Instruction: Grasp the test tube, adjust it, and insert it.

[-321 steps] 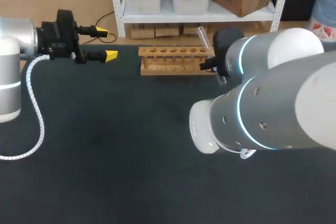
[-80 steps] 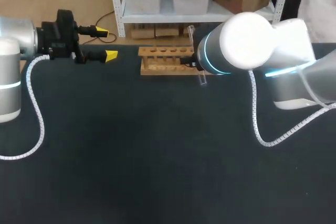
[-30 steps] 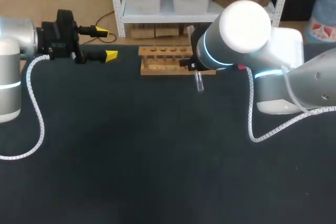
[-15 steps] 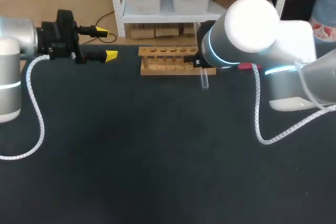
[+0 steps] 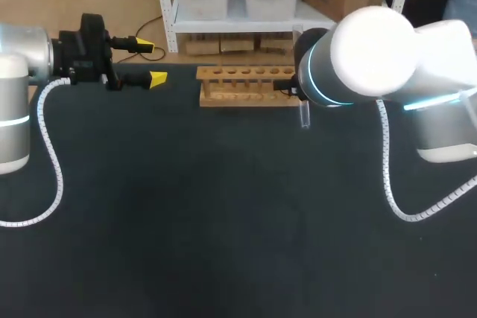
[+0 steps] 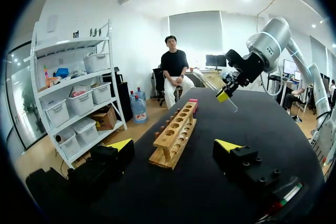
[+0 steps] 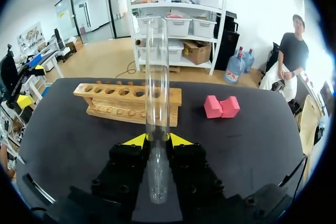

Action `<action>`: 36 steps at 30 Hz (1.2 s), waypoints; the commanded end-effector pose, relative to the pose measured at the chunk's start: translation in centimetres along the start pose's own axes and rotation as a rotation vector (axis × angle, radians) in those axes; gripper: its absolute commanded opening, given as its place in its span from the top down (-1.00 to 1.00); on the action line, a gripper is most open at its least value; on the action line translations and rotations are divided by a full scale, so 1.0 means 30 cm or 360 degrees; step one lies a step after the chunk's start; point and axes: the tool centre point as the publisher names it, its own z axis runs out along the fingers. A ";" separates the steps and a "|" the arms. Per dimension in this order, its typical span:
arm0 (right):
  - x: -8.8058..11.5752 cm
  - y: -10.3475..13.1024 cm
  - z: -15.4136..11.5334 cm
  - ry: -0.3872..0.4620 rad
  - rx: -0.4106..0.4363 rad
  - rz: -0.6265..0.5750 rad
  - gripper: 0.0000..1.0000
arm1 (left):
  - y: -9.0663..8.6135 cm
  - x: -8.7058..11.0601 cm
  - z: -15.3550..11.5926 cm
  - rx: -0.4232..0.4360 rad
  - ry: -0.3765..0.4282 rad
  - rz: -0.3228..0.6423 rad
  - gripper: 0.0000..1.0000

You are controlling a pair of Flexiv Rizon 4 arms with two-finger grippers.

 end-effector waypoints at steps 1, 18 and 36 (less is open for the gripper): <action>0.017 -0.012 -0.043 -0.0064 -0.0006 -0.0002 1.00 | -0.002 0.006 -0.001 -0.0006 -0.0011 0.0006 -1.00; 0.017 -0.001 -0.078 -0.0091 -0.0048 -0.0038 1.00 | -0.002 0.006 -0.001 -0.0006 -0.0011 0.0006 -1.00; 0.017 -0.001 -0.078 -0.0091 -0.0048 -0.0038 1.00 | -0.002 0.006 -0.001 -0.0006 -0.0011 0.0006 -1.00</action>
